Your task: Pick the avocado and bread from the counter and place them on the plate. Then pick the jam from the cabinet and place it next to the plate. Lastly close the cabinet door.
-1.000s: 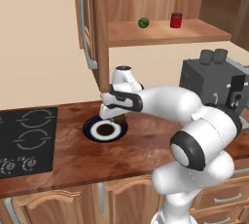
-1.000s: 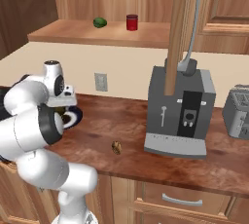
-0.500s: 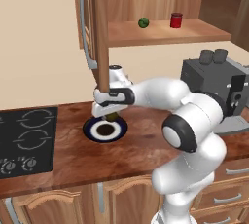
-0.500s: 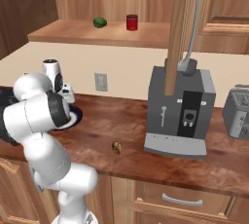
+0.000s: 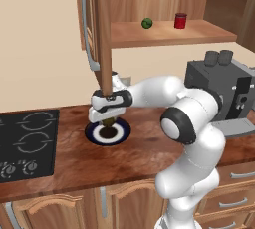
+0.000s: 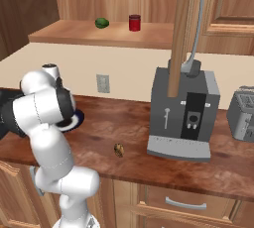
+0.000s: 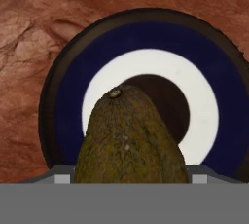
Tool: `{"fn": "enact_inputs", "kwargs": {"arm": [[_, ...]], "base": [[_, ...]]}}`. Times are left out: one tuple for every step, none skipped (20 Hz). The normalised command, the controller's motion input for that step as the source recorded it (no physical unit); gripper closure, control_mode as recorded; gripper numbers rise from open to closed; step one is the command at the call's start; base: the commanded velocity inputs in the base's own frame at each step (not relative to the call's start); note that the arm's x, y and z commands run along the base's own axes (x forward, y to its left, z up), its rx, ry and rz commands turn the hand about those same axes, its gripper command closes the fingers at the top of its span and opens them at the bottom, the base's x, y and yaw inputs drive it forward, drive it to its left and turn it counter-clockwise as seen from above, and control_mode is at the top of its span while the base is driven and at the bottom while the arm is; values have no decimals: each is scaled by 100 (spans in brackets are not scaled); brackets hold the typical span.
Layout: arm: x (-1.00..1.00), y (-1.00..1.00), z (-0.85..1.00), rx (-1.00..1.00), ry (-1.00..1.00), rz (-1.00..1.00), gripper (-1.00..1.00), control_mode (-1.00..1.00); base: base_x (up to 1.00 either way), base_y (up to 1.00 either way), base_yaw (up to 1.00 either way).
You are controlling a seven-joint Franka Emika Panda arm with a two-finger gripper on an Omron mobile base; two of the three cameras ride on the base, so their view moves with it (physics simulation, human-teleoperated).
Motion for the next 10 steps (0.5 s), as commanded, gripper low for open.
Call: {"fn": "enact_inputs", "kwargs": {"arm": [[0, 0, -30, 0, 0, 0, 100, -100], [0, 0, -29, 0, 0, 0, 100, -100], [0, 0, -26, 0, 0, 0, 100, -100], [0, 0, -24, 0, 0, 0, 100, -100], [0, 0, -24, 0, 0, 0, 100, -100], [0, 0, -30, 0, 0, 0, 100, -100], [0, 0, -31, 0, 0, 0, 100, -100], [0, 0, -29, 0, 0, 0, 100, -100], [0, 0, -25, 0, 0, 0, 100, -100], [0, 1, -22, 0, 0, -1, 100, -100]], "base": [[0, 0, 0], [0, 0, 0], [0, 0, 0], [0, 0, 0], [0, 0, 0], [0, 0, 0], [0, 0, 0], [0, 0, 0], [0, 0, 0], [0, 0, 0]]}}
